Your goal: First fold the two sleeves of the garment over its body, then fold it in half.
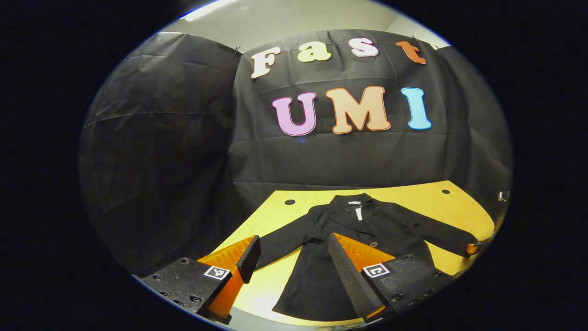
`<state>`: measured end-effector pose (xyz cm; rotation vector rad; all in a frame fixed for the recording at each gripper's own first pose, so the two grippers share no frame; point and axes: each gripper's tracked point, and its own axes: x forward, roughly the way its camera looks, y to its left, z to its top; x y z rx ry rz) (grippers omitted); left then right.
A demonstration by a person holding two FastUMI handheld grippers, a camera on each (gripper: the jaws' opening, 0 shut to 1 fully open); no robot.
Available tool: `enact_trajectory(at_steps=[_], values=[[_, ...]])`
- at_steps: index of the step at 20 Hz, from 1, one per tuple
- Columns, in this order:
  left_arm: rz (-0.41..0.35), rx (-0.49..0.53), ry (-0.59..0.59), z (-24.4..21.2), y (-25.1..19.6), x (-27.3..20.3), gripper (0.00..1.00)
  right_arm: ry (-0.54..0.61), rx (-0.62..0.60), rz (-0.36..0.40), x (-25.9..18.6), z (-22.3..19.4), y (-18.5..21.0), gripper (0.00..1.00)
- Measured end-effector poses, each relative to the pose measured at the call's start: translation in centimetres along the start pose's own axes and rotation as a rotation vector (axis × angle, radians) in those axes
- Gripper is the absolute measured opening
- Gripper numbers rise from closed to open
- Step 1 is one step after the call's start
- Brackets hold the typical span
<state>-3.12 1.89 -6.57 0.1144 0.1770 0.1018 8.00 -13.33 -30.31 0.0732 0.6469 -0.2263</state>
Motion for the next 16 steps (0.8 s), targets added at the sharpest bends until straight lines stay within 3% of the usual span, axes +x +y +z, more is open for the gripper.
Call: enact_trajectory(at_steps=[2,5,7,9,10,16], values=[[-0.004,0.001,0.000,-0.04,-0.13,-0.11,0.93,-0.007,-0.011,-0.001,0.07,0.16,-0.02,0.48],[-0.007,0.001,0.004,-0.31,-0.28,-0.13,0.93,-0.015,-0.001,0.019,0.09,0.12,-0.01,0.48],[-0.007,0.002,0.004,-0.28,-0.38,-0.15,0.93,-0.020,0.025,0.027,0.18,0.11,-0.01,0.34],[-0.007,0.003,0.005,-0.39,-0.50,-0.18,0.93,-0.023,0.024,0.038,0.37,0.03,-0.13,0.33],[-0.007,0.004,0.005,-0.39,-0.59,-0.23,0.93,-0.027,0.039,0.044,0.15,0.13,-0.12,0.20],[0.003,0.006,0.011,-0.53,-0.82,-0.22,0.93,0.004,0.144,0.146,0.18,-0.02,0.15,0.08]])
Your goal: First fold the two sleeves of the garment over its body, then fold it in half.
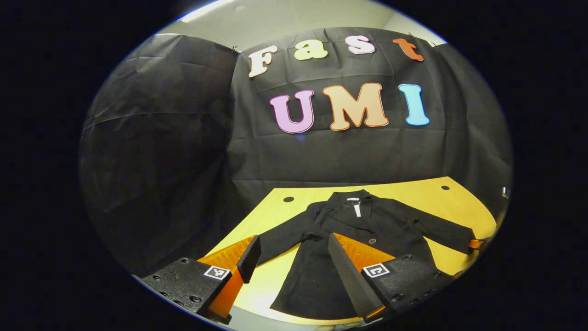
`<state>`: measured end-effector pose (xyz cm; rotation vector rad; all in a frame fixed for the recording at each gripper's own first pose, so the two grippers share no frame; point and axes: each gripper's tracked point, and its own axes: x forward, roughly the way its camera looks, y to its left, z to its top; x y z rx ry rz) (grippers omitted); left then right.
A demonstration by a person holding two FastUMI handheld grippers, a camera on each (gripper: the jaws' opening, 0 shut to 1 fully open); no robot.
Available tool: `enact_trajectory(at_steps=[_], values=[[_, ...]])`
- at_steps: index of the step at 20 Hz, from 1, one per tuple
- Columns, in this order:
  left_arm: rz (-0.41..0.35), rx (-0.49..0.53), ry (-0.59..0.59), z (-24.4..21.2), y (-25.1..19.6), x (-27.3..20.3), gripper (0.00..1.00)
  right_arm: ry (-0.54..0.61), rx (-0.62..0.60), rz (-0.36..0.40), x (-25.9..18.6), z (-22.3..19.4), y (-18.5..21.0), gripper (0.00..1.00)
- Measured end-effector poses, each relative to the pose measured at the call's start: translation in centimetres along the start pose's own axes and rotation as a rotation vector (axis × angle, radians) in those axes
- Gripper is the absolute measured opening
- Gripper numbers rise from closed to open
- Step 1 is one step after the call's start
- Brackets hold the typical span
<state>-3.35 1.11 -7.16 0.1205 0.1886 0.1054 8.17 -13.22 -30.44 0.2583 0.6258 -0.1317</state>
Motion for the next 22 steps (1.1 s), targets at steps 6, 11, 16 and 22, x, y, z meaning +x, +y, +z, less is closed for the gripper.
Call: enact_trajectory(at_steps=[6,11,16,22], values=[[0.019,-0.012,-0.001,0.0,-0.7,0.0,0.89,0.032,0.041,0.088,0.0,0.2,-0.1,0.03],[0.033,-0.036,0.011,-0.7,-1.5,-0.4,0.89,0.033,-0.004,0.092,0.0,0.2,-0.1,0.02],[0.033,-0.049,0.024,-1.2,-1.7,-0.2,0.89,0.089,-0.011,0.069,-0.2,0.4,-0.1,0.02],[0.017,-0.028,0.030,-1.4,0.4,0.7,0.89,0.060,-0.049,0.074,-1.1,2.9,3.2,0.02]])
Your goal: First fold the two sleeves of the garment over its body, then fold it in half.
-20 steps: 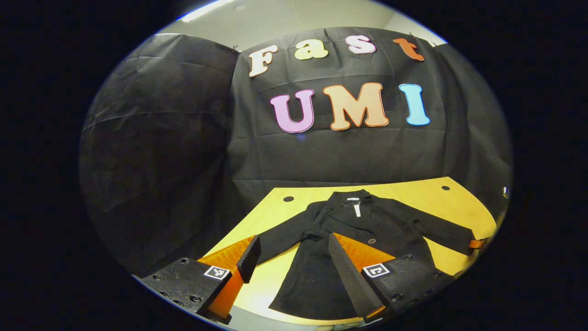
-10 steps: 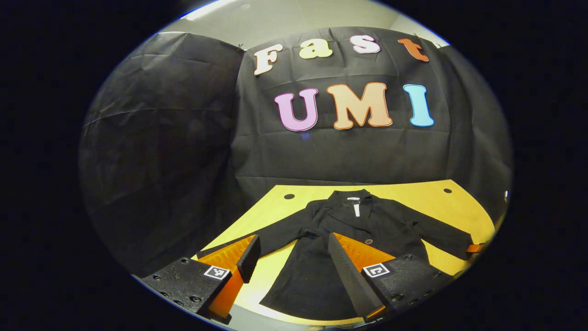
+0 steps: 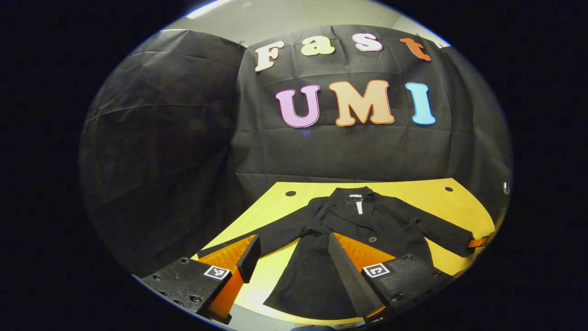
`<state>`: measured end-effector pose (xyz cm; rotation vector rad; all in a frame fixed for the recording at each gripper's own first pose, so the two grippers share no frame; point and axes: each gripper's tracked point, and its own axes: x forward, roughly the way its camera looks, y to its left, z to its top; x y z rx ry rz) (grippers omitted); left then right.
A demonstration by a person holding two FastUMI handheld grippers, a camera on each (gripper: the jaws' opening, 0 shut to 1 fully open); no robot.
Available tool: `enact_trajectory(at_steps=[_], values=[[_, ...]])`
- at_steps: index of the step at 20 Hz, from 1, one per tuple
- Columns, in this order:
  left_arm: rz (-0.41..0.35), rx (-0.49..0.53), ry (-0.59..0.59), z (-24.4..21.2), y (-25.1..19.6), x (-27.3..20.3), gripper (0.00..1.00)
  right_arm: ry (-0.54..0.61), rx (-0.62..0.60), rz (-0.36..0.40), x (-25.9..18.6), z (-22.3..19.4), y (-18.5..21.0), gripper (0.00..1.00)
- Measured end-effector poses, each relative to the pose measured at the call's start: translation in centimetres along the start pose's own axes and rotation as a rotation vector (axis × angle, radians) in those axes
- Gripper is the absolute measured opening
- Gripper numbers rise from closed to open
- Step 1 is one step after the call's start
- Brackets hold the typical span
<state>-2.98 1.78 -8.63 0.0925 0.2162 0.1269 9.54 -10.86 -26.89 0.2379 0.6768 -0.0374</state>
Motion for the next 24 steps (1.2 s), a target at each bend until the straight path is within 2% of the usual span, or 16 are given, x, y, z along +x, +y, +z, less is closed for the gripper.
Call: enact_trajectory(at_steps=[5,8,16,17,18,24], values=[[-0.043,0.021,0.013,-0.2,2.5,1.6,0.89,-0.120,0.017,0.011,-0.9,6.3,5.7,0.02],[-0.050,0.021,0.025,-0.5,4.7,2.7,0.89,-0.172,-0.038,0.025,-0.8,10.1,9.9,0.02],[-0.036,-0.014,0.062,-1.9,10.0,4.8,0.89,-0.300,-0.129,0.143,-1.1,18.1,23.9,0.02],[-0.034,-0.025,0.071,-2.3,10.6,4.9,0.94,-0.311,-0.133,0.166,-1.1,18.6,26.0,0.02],[-0.030,-0.036,0.080,-2.7,11.1,5.1,0.90,-0.317,-0.136,0.189,-1.0,18.9,28.0,0.02],[-0.016,-0.054,0.121,-4.4,14.1,6.4,0.90,-0.329,-0.203,0.311,0.0,18.9,39.7,0.02]])
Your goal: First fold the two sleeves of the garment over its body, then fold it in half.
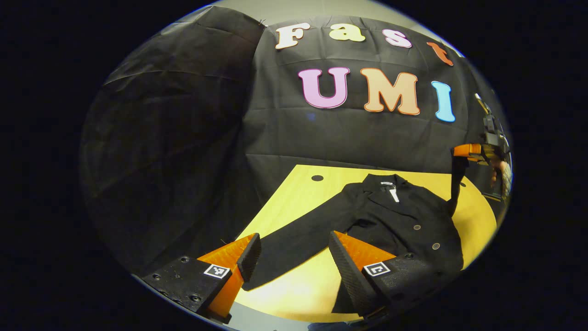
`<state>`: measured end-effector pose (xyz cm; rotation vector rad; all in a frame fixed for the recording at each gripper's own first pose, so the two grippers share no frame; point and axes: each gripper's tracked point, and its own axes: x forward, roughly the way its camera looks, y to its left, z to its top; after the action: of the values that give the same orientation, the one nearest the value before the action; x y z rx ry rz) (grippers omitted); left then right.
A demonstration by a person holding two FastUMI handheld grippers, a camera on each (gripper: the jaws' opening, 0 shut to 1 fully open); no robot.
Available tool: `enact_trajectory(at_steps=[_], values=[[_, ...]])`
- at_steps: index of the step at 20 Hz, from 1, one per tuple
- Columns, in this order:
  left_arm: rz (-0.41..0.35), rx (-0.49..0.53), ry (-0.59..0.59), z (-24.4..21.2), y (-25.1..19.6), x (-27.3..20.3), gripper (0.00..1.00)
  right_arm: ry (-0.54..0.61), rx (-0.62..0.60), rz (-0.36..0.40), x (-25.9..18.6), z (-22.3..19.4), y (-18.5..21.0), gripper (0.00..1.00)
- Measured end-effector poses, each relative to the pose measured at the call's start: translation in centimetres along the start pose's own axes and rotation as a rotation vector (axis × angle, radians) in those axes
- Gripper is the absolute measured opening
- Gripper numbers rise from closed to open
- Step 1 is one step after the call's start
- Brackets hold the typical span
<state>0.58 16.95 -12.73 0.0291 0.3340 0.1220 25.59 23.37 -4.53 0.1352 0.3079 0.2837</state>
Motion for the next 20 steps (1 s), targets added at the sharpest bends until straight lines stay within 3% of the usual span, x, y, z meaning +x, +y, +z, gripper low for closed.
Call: enact_trajectory(at_steps=[3,5,6,11,14,15,20], values=[[-0.010,-0.021,0.027,-0.9,1.1,0.8,0.90,0.027,-0.021,0.060,2.2,-1.1,4.9,0.02],[-0.013,-0.029,0.069,-2.0,1.8,1.5,0.95,0.049,-0.044,0.094,3.5,-2.3,7.8,0.02],[-0.015,-0.031,0.082,-2.3,2.1,1.8,0.91,0.063,-0.055,0.112,4.1,-2.9,9.3,0.02],[0.017,-0.045,0.111,-3.5,4.8,3.6,0.92,0.139,-0.137,0.198,7.4,-7.6,15.3,0.01],[0.041,-0.088,0.124,-4.3,5.8,3.7,0.95,0.214,-0.166,0.225,9.6,-11.5,17.6,0.02],[0.046,-0.098,0.132,-4.6,5.9,3.7,0.91,0.235,-0.167,0.227,10.2,-12.7,17.9,0.02],[0.058,-0.108,0.172,-6.4,6.1,3.8,0.91,0.332,-0.159,0.223,13.8,-17.8,18.7,0.02]])
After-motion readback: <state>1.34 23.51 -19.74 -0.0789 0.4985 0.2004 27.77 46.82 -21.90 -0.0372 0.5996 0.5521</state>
